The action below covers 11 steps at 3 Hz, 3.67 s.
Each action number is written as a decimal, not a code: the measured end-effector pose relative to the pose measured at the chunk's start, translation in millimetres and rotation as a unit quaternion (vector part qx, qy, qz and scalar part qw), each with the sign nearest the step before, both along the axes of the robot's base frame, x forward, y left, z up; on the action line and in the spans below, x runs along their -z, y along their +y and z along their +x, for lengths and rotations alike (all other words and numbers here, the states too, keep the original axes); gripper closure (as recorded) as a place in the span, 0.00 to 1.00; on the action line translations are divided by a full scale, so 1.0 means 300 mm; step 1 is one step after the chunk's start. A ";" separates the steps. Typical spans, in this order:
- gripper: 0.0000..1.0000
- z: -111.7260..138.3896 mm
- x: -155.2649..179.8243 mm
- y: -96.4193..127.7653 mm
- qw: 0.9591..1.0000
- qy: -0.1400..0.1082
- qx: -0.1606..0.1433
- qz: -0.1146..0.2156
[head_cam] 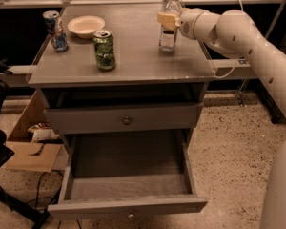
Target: Pick blue plastic bottle from middle drawer and place on counter
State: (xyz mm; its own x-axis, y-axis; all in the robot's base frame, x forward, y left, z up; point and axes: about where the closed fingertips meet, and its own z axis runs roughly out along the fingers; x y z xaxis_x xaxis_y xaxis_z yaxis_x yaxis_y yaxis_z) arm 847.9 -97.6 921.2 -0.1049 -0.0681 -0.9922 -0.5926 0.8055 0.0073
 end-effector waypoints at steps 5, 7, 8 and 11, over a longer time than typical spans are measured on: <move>0.11 0.000 -0.025 0.000 1.000 0.000 0.000 0.000; 0.00 0.000 -0.025 0.001 1.000 0.000 0.000 0.000; 0.00 -0.020 -0.077 -0.080 1.000 -0.010 0.010 0.006; 0.00 -0.477 -0.476 -0.588 0.991 0.005 -0.001 -0.130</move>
Offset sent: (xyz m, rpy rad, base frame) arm 0.0000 0.0000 0.0068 0.0000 0.0000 0.0000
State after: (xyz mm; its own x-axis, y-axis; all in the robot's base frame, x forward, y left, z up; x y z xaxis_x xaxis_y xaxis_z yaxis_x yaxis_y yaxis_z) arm 704.7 -273.9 1064.1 -0.1150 -0.3225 -0.9396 -0.5948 0.7799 -0.1949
